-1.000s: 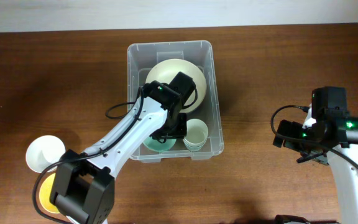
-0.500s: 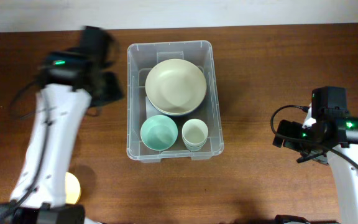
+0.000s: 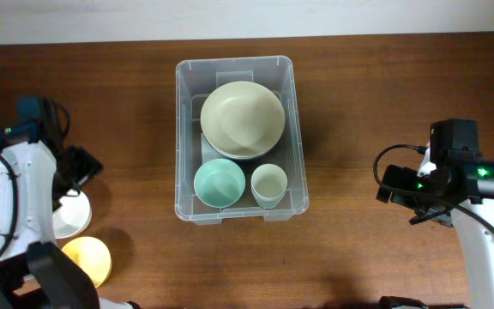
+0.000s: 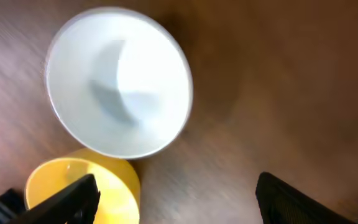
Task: Pack container
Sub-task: 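Withdraw the left gripper toward the yellow bowl on the left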
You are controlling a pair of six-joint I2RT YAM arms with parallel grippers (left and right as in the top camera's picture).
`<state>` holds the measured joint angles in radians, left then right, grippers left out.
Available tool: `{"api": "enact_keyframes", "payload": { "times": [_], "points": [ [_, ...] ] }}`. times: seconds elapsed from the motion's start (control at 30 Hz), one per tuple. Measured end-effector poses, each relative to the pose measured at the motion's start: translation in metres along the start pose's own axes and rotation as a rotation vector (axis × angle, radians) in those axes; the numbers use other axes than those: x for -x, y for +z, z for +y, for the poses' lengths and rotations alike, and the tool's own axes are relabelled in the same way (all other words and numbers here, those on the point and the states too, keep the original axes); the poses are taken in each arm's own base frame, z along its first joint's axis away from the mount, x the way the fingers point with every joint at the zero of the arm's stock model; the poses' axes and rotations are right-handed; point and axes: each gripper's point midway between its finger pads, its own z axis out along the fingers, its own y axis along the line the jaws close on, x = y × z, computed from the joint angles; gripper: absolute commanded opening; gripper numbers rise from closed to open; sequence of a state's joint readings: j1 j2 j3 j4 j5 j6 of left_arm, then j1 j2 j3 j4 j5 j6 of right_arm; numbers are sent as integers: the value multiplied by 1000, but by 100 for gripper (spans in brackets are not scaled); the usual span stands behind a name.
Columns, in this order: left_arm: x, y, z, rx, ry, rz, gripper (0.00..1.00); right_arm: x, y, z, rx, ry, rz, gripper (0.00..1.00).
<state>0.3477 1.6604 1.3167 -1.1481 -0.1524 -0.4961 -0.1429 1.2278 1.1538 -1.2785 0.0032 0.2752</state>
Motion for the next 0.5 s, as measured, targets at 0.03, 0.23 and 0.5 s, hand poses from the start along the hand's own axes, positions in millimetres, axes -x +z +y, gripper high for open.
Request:
{"api": "enact_keyframes", "payload": {
  "times": [0.03, 0.23, 0.5],
  "points": [
    [-3, 10, 3, 0, -5, 15, 83, 0, 0, 0, 0, 0, 0, 97],
    [-8, 49, 11, 3, 15, 63, 82, 0, 0, 0, 0, 0, -1, 97],
    [4, 78, -2, -10, 50, 57, 74, 0, 0, 0, 0, 0, 0, 97]
  ]
}}
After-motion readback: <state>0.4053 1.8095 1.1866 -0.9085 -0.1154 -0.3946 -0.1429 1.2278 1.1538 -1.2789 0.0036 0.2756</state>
